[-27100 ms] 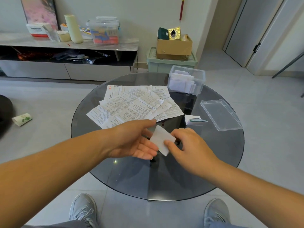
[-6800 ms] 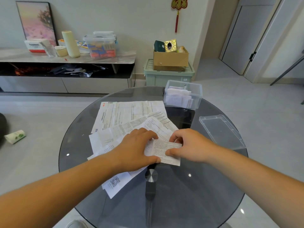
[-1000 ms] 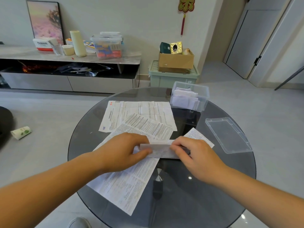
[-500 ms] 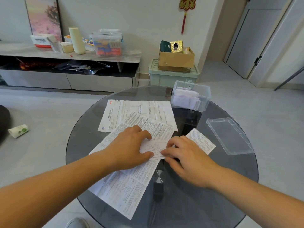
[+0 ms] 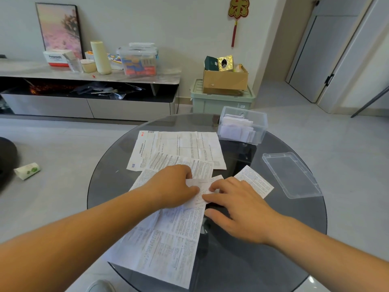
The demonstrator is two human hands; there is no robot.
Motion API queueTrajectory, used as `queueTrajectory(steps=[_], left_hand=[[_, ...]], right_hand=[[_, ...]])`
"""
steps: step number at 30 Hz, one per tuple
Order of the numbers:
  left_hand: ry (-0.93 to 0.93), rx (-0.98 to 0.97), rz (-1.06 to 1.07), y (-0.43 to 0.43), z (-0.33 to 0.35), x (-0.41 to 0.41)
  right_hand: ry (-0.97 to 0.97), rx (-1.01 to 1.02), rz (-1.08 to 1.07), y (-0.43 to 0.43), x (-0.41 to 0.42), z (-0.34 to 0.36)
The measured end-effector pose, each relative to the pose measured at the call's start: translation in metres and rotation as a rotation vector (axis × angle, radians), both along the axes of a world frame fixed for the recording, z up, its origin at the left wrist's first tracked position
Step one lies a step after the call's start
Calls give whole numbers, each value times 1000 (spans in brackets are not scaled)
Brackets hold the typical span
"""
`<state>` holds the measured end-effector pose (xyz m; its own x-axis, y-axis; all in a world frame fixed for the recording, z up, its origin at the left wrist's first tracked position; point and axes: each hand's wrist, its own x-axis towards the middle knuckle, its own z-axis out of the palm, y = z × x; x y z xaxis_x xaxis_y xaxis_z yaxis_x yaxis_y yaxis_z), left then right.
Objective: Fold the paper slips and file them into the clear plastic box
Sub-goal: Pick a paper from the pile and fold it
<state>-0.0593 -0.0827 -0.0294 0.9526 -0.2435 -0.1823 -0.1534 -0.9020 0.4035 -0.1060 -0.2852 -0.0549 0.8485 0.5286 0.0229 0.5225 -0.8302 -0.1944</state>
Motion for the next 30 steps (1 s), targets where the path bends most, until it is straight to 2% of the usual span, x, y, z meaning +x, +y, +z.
queueTrajectory(steps=[4,10,14,16,19,21,24,30], left_hand=[[182,-333,114,3,6,-5],[607,-809,254,7,16,-13],[784,-989,312,11,20,-14],[700,-908,278,8,19,-13],[295,-410,72,4,12,-14],[106,-191,-54,2,6,-15],[24,-119,-74,-1,-2,-14],[-7,-135,-76,-4,-5,-6]], right_hand=[[6,76,-44,-1,-2,0],[9,139,-90,2,-7,3],[-17,226,-145,5,-7,5],[7,250,-212,6,-4,5],[77,359,-290,6,1,5],[72,359,-307,6,4,2],[61,261,-295,8,10,-2],[167,270,-303,10,20,12]])
